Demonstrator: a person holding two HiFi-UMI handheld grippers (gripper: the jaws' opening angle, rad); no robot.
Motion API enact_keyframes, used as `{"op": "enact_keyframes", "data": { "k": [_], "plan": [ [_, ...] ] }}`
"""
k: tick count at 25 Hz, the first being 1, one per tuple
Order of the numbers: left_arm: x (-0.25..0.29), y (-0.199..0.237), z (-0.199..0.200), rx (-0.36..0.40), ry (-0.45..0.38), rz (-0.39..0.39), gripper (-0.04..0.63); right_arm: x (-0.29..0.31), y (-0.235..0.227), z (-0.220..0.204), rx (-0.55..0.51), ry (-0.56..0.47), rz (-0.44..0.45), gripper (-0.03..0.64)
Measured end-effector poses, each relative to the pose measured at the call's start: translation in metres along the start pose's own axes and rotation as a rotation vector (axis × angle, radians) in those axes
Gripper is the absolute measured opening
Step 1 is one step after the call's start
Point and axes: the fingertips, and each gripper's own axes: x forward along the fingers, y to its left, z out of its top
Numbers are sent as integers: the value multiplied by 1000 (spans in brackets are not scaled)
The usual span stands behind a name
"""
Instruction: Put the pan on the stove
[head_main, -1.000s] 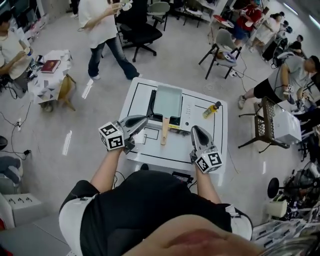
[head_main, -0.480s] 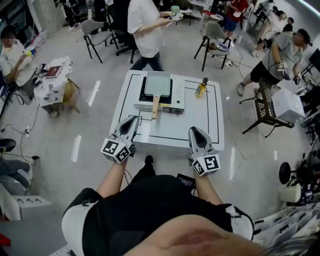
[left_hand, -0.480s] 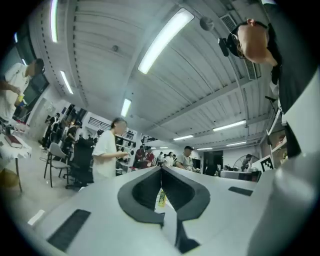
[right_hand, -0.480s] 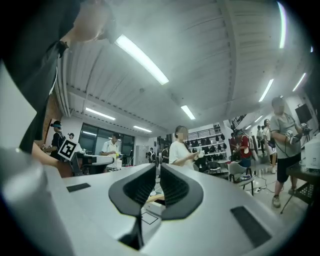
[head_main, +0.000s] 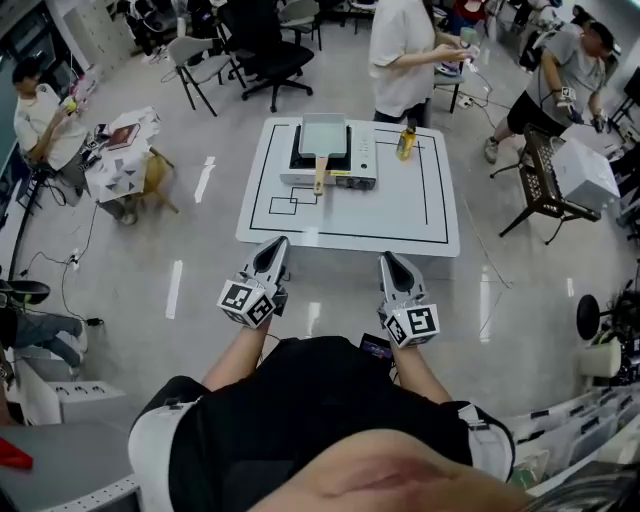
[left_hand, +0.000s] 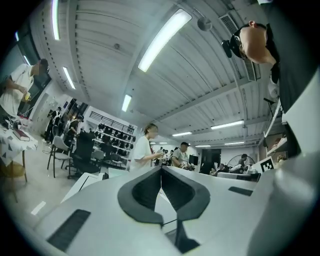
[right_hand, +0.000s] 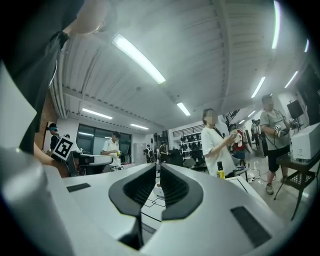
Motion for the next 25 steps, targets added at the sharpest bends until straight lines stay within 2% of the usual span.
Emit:
{"op": "enact_keyframes", "data": {
  "k": [5, 10, 13, 20, 25],
  "plan": [
    [-25, 4, 5, -19, -5, -29, 18, -6, 34, 2, -34, 1, -26, 40],
    [-62, 13, 22, 50, -11, -87, 18, 1, 75, 3, -64, 0, -45, 40],
    [-80, 28, 30, 63, -25, -96, 20, 10, 93, 4, -62, -14, -75, 40],
    [-105, 61, 26, 39, -5, -104, 18, 20, 117, -7, -71, 14, -122, 38],
    [-106, 73, 29, -37, -20, -75, 18, 21, 116, -14, -62, 47, -112, 38]
  ]
}}
